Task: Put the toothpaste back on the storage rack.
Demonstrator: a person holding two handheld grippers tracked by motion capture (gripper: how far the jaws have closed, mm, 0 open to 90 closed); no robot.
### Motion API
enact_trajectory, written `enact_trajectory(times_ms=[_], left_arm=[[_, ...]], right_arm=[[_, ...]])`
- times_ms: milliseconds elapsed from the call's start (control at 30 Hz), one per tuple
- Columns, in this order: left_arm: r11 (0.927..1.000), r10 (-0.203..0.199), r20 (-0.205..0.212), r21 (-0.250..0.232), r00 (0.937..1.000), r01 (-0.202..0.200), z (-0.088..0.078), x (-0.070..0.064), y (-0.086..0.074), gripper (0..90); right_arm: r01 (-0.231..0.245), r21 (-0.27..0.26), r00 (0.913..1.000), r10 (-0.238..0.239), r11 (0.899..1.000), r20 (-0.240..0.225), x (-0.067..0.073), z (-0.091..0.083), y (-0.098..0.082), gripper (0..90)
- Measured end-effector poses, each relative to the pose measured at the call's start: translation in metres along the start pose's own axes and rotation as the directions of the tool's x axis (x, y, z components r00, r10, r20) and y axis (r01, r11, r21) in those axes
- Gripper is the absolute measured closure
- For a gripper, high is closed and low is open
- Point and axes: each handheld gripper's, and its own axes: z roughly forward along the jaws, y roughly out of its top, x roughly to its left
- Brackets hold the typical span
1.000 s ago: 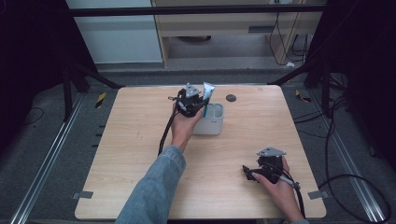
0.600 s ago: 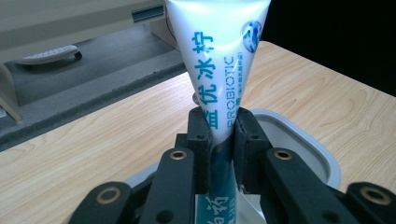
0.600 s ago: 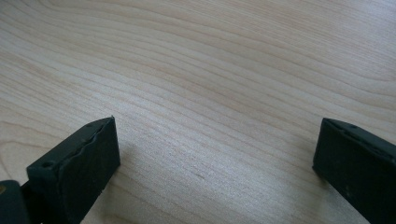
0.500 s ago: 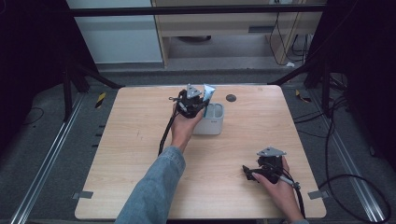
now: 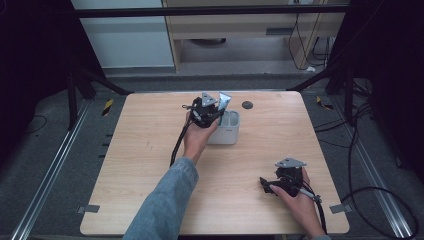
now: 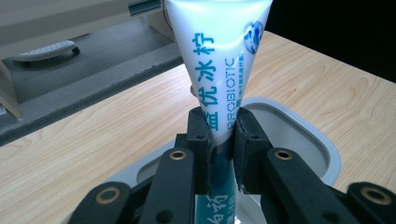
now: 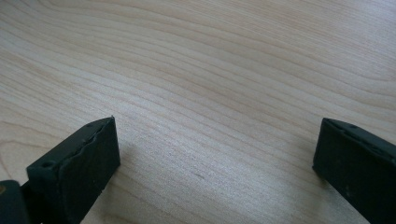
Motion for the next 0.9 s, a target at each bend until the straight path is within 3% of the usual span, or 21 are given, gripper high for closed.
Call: enact_trajectory(times_ms=[333,400,567,667,900], left_arm=[[0.9993,0.028,0.001,0.023,0.9996,-0.028,0.0013,-0.0052,-0.0005,77.9],[0.9987,0.02,0.001,0.046,0.9998,-0.02,0.0037,-0.0049,-0.0019,77.8],[0.9996,-0.009,0.017,0.029,0.9998,0.008,0.0036,-0.005,-0.0012,77.8],[0.9991,0.011,0.006,0.04,0.9999,-0.011,0.0047,-0.0067,-0.0005,77.7],[0.9986,0.002,0.0,0.052,1.0,-0.002,0.0059,-0.007,0.0013,77.4]], right_arm=[[-0.001,0.0,1.0,0.001,1.0,-0.001,0.0001,0.0,0.0,0.7],[-0.001,0.0,1.0,0.001,1.0,-0.001,0.0001,0.0,0.0,0.7],[0.0,0.0,1.0,0.0,1.0,0.0,0.0,0.0,0.0,0.7],[0.0,0.0,1.0,0.0,1.0,0.0,0.0,0.0,0.0,0.7],[-0.001,0.0,1.0,0.001,1.0,0.0,0.0001,0.0,0.0,0.7]])
